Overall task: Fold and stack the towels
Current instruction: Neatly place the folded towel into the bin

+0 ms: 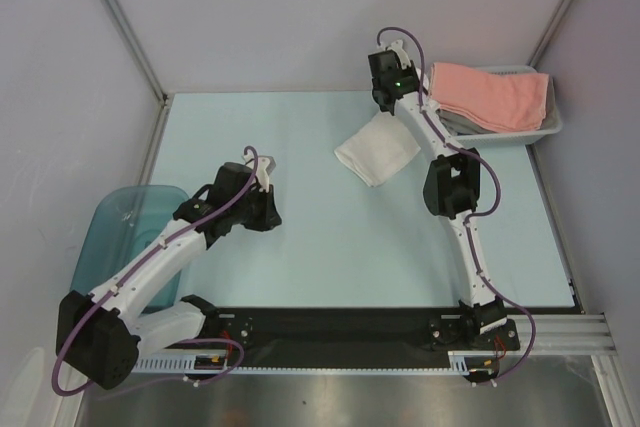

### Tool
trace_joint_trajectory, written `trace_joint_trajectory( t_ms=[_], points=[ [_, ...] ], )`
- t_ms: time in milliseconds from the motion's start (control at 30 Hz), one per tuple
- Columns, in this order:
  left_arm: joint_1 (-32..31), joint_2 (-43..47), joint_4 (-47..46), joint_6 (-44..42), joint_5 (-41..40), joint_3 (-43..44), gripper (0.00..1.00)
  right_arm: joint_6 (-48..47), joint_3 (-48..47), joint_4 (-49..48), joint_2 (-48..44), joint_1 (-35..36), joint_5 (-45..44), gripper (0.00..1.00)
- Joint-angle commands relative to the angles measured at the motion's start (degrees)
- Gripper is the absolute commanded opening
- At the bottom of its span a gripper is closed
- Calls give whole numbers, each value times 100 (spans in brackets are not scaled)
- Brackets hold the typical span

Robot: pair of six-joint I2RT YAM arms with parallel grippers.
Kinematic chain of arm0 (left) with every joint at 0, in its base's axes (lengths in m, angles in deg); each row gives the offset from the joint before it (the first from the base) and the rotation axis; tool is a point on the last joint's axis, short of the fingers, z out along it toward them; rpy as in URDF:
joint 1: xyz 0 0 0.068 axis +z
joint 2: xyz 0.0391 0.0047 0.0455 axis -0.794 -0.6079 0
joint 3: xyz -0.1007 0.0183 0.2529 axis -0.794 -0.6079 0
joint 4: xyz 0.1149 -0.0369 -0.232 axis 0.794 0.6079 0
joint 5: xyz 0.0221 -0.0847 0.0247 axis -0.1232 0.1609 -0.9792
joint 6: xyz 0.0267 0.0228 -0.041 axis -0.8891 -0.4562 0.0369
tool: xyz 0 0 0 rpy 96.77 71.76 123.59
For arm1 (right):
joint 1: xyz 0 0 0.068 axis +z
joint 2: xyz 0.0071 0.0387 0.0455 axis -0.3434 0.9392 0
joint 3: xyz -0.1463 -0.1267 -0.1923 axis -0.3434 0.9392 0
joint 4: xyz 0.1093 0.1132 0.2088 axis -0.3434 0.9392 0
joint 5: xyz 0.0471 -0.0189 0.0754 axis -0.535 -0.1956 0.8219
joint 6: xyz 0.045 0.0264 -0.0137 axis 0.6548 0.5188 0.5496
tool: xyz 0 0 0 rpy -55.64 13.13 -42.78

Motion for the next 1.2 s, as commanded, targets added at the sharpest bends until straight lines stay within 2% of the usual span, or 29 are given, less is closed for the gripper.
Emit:
trace_joint_trajectory(
  t_ms=[0,133,700,800,967,1167],
  points=[
    [-29,70,-126,-159,37,135,13,-707,-459,-664,-334,-67,-280,0],
    [-29,61,-99,-176,-60,144,13,-1243,-601,-1128,-439,-163,-245,0],
    [-37,-141,-99,-229,2,170,13,-2105,-663,-1973,-843,-682,-25,0],
    [-37,-159,-90,-238,19,170,12,-2185,-672,-2000,-896,-779,1,0],
    [-20,-185,-90,-247,46,196,12,-1798,-690,-1762,-1230,-823,318,0],
    [-20,-132,-99,-247,81,161,12,-1991,-769,-1903,-1283,-823,239,0]
  ],
)
